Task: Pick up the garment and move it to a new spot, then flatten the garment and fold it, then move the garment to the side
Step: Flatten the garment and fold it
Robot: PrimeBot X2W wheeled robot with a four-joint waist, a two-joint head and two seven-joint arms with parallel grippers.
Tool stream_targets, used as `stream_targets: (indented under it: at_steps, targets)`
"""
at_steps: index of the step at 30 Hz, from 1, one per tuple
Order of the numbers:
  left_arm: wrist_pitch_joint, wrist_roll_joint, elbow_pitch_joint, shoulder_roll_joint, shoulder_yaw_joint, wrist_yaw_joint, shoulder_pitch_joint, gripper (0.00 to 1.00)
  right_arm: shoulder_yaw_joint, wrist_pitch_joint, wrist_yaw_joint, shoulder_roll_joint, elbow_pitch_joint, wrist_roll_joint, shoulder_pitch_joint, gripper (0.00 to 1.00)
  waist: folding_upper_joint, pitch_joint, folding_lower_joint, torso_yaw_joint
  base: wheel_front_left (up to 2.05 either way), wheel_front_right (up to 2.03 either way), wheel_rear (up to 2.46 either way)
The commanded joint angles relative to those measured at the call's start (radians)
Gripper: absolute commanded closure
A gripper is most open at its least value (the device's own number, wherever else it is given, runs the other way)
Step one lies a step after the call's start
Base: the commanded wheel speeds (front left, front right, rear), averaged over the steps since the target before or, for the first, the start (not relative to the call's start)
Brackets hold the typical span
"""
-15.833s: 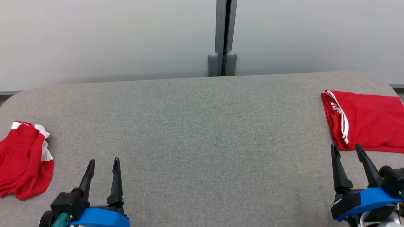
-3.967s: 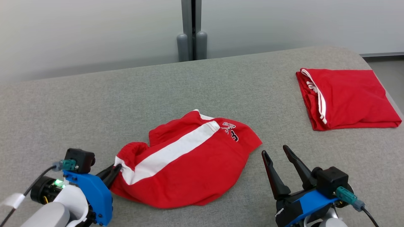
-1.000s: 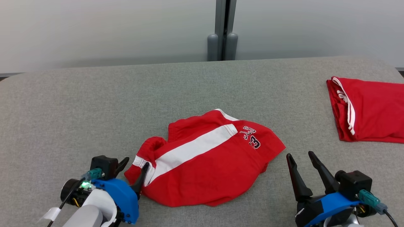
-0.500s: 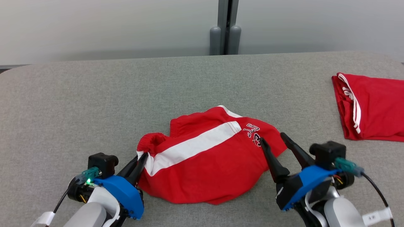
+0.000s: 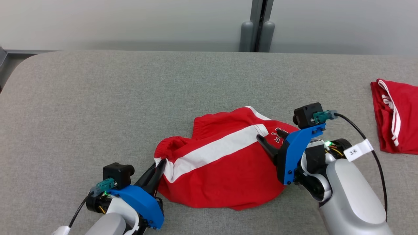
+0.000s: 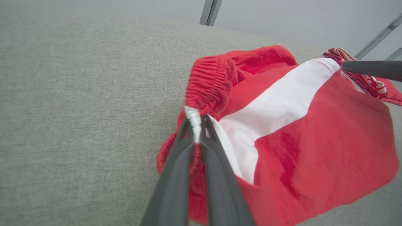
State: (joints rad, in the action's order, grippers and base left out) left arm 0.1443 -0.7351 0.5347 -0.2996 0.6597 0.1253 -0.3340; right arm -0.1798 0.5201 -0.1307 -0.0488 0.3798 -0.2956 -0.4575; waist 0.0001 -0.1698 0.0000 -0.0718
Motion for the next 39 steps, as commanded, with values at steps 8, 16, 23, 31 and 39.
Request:
stream_targets:
  at_steps: [8,16,23,31,39]
  targets:
    - [0.027,-0.014,0.012,0.008,0.014,0.005,-0.032,1.0,-0.058,0.017,0.0,-0.003,0.095,-0.036,-0.084,0.0,-0.0001,-0.018,0.0,-0.018,0.0,0.0,0.0]
    - [0.037,-0.035,0.019,0.01,0.022,0.006,-0.048,1.0,-0.123,-0.019,0.0,-0.003,0.142,-0.074,-0.123,0.37,-0.0001,-0.028,0.0,-0.027,0.0,0.0,0.0]
    - [0.073,-0.106,0.004,0.023,-0.017,0.005,-0.038,1.0,-0.099,-0.106,0.0,-0.004,0.148,-0.093,-0.142,1.0,-0.0001,-0.02,0.0,-0.026,0.0,0.0,0.0]
    - [0.107,-0.249,-0.099,0.003,-0.115,0.005,0.007,1.0,0.02,-0.231,0.0,-0.003,0.049,-0.09,-0.113,1.0,-0.0001,0.023,0.0,-0.002,0.0,0.0,0.0]
    - [0.073,-0.358,-0.277,-0.024,-0.141,0.005,0.048,1.0,0.108,-0.205,0.0,-0.004,-0.19,-0.113,0.002,1.0,-0.0001,0.05,0.0,0.036,0.0,0.0,0.0]
